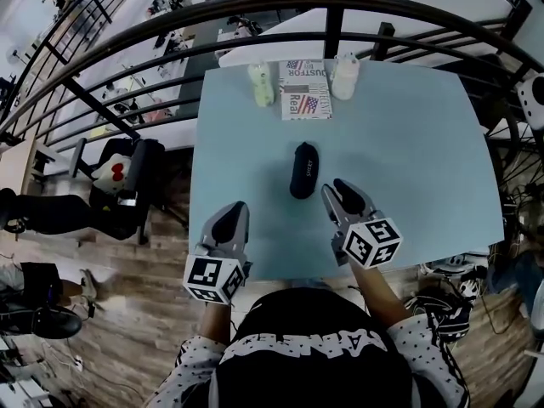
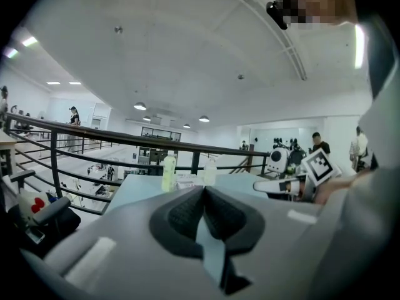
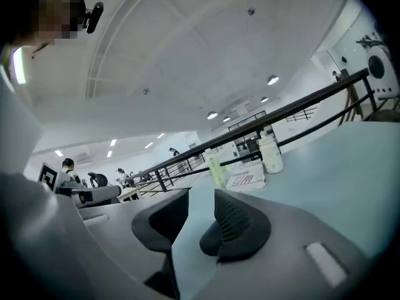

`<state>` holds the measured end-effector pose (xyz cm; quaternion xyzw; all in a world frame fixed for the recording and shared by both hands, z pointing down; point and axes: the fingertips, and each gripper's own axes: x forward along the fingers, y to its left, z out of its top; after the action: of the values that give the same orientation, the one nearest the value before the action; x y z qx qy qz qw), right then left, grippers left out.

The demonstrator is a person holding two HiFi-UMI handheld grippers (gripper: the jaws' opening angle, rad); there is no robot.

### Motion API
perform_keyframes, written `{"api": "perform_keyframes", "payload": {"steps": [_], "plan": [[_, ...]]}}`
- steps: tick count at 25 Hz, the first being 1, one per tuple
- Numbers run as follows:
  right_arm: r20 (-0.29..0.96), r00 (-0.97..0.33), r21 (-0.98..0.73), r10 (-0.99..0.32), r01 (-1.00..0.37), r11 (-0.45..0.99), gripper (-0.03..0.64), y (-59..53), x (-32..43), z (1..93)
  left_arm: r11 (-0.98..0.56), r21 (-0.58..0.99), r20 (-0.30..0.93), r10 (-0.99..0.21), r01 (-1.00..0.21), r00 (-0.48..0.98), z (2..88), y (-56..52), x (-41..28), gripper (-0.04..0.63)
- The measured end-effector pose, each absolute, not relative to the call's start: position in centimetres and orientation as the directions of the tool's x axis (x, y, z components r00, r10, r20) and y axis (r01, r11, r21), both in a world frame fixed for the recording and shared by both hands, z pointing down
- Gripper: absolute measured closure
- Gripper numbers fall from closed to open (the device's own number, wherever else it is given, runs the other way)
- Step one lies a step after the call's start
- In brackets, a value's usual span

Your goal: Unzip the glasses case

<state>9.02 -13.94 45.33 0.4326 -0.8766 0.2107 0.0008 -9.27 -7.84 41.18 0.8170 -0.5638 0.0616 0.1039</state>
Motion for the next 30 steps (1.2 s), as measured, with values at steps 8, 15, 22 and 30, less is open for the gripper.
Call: {"api": "perform_keyframes", "payload": {"steps": [8, 15, 22, 30], "plan": [[0.253, -0.603, -0.383, -0.757, -0.781, 0.494, 0.469, -17.4, 8.6, 48.8, -0.334, 0.026, 0.201, -0.921, -0.942, 0.332, 41.2, -11.5, -9.0, 0.595], [0.376, -0.556, -0.365, -0.741, -0.824, 0.432, 0.349, -19.4, 5.7, 52.2, -0.32, 0.025, 0.227, -0.921, -0.947, 0.318, 41.6, -14.0, -11.1, 0.595], [0.496, -0.504, -0.341, -0.707, -0.862, 0.375, 0.266, -20.6, 2.9, 55.9, -0.313, 0.024, 0.27, -0.912, -0.95, 0.307, 42.1, -15.4, -13.6, 0.595], [0.574, -0.408, -0.275, -0.71, -0.913, 0.302, 0.222, -22.2, 1.6, 57.5, -0.32, -0.086, 0.246, -0.925, -0.944, 0.291, 41.3, -16.9, -15.4, 0.595]]}}
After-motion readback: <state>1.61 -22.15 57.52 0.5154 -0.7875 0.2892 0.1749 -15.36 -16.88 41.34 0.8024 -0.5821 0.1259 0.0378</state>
